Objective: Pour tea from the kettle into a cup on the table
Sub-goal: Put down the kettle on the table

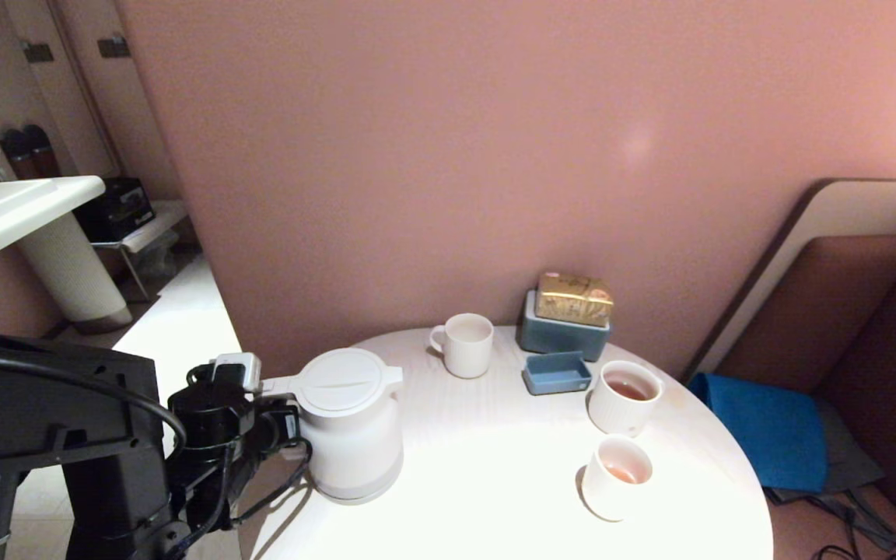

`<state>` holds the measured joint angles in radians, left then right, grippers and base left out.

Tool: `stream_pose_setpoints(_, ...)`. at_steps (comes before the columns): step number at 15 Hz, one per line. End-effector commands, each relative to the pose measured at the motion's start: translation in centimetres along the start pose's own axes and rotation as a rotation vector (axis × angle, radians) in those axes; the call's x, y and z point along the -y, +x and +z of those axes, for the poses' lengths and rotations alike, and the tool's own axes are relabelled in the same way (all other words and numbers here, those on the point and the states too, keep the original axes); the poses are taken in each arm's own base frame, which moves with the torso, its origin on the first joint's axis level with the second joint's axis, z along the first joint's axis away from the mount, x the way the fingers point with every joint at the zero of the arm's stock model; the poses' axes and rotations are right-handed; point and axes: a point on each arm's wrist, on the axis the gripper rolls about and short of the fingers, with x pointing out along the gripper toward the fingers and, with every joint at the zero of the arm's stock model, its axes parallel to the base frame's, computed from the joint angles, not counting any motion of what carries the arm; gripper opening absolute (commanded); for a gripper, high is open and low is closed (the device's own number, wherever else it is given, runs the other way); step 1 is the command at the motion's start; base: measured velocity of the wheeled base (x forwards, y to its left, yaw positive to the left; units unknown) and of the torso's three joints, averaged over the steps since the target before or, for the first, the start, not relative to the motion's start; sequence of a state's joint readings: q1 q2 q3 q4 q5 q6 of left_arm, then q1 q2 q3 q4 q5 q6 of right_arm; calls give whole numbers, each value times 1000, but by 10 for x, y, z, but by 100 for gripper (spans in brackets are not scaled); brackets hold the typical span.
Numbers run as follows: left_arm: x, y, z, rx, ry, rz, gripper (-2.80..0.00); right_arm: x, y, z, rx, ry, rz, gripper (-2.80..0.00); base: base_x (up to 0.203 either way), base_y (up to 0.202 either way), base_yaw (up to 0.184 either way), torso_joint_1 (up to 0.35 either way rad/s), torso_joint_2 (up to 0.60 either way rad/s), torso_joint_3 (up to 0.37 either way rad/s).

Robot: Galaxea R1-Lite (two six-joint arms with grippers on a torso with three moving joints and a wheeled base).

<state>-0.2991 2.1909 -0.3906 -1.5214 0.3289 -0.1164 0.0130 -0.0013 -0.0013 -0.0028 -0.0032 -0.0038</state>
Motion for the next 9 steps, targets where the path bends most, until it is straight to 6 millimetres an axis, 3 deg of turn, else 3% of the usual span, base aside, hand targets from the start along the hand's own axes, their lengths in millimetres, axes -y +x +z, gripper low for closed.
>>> stream_pose_setpoints(1, 1, 0, 4, 44, -14, -3, -102, 0, 0, 0, -1, -1, 2, 0, 0, 0, 0, 0, 0, 0)
stream_pose_setpoints(2, 0, 0, 5, 45, -16, -4, 0, 0, 0, 0, -1, -1, 1, 0, 0, 0, 0, 0, 0, 0)
stream_pose_setpoints(9, -4, -12, 3, 17, -5, -1, 0, 0, 0, 0, -1, -1, 1, 0, 0, 0, 0, 0, 0, 0)
